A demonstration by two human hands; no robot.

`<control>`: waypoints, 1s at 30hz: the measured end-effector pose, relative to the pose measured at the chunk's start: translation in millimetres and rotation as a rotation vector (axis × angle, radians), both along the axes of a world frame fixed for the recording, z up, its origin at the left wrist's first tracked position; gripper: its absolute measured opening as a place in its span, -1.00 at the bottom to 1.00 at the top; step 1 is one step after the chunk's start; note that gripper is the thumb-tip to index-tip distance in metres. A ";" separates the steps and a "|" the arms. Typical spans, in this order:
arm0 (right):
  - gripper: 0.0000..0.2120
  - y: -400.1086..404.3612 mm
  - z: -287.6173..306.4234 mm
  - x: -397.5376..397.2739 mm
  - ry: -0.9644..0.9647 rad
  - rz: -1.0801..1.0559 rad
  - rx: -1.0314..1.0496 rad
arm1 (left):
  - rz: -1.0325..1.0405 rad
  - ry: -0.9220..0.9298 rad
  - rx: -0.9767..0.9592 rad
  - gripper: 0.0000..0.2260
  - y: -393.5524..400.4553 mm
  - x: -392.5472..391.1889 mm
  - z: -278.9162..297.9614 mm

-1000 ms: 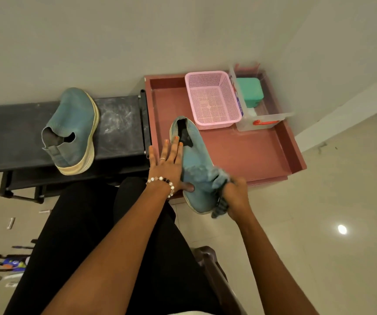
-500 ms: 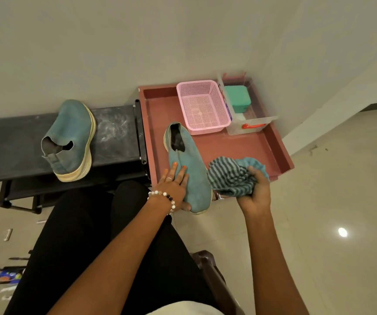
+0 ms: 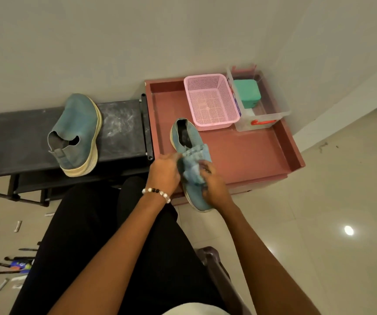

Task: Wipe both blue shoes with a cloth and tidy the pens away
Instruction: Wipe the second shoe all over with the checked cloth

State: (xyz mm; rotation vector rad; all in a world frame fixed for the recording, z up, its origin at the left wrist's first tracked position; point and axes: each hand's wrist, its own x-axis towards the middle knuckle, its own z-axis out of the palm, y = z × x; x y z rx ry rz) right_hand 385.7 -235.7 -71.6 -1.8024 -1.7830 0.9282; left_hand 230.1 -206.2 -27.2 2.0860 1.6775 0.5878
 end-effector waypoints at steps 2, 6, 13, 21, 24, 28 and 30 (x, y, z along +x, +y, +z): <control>-0.50 -3.6 -8.7 -0.3 -0.078 0.110 0.049 | -0.064 0.001 -0.012 -0.66 4.1 -3.6 -4.8; -0.58 5.4 7.9 11.3 -0.035 0.069 0.060 | -0.383 0.431 -0.193 -0.40 10.8 2.9 -19.8; -0.75 14.6 44.5 18.0 0.344 -0.766 0.104 | -0.527 0.475 -0.342 -0.26 14.5 6.1 -19.7; -0.60 24.1 45.1 -19.4 0.205 -0.306 0.404 | 0.167 -0.193 -0.067 -0.69 10.0 -11.3 -6.5; -0.44 24.7 -2.5 -26.4 -0.341 0.246 0.189 | 0.246 -0.223 -0.048 -0.73 10.7 -8.3 3.0; -0.49 8.5 -26.1 -5.6 -0.354 0.284 0.245 | 0.222 -0.215 -0.003 -0.55 9.3 -8.4 1.1; -0.59 1.2 -23.0 2.8 -0.410 0.325 0.289 | 0.125 -0.169 -0.039 -0.48 13.6 -9.4 -2.5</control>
